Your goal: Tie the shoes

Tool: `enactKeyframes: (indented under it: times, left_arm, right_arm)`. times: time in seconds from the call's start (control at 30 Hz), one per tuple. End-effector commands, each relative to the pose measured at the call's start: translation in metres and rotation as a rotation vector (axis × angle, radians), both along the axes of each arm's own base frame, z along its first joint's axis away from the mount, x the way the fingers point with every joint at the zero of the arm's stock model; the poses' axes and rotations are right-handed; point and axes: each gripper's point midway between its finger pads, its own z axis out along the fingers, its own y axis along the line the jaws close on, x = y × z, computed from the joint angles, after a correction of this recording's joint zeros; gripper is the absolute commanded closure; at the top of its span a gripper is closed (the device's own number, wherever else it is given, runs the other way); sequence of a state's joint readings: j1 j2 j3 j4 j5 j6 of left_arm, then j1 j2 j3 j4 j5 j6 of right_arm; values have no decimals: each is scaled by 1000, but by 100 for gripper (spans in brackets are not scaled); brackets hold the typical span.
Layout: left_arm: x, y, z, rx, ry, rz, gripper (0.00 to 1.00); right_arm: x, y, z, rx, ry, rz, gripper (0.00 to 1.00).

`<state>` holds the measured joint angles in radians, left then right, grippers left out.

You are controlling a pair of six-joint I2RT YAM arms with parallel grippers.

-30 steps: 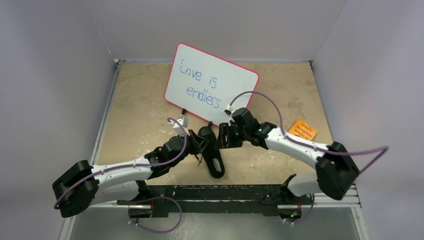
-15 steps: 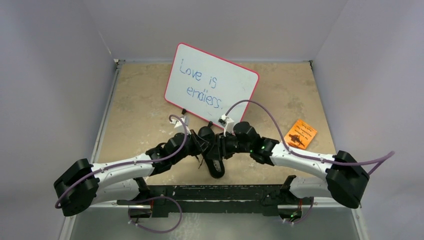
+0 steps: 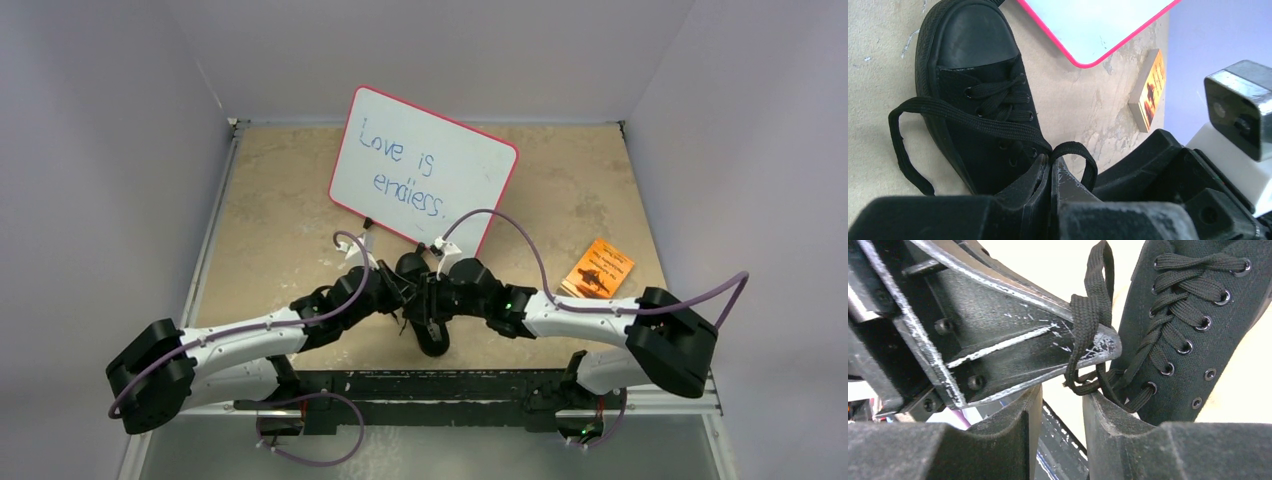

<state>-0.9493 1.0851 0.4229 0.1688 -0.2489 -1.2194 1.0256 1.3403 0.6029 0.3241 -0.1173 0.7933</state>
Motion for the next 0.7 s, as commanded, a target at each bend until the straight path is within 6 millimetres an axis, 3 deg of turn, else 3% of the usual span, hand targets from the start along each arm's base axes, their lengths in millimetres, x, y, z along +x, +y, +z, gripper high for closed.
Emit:
enactKeyframes:
  times: [0.0,0.43,0.6,0.67]
  left_arm:
    - [9,-5,31,-104,-31,40,100]
    - [8,-2,35,-137,-32,59,100]
    - [7,0,35,-137,-31,61,100]
    - [6,2,34,-139,-28,66,100]
  right_arm:
    - [16,4,3,29,-47,-95,62]
    - [29,19,-2,26,-42,-159,64]
    - [30,5,-14,-35,-40,-194,90]
    - [32,3,-12,-19,-57,-206,91]
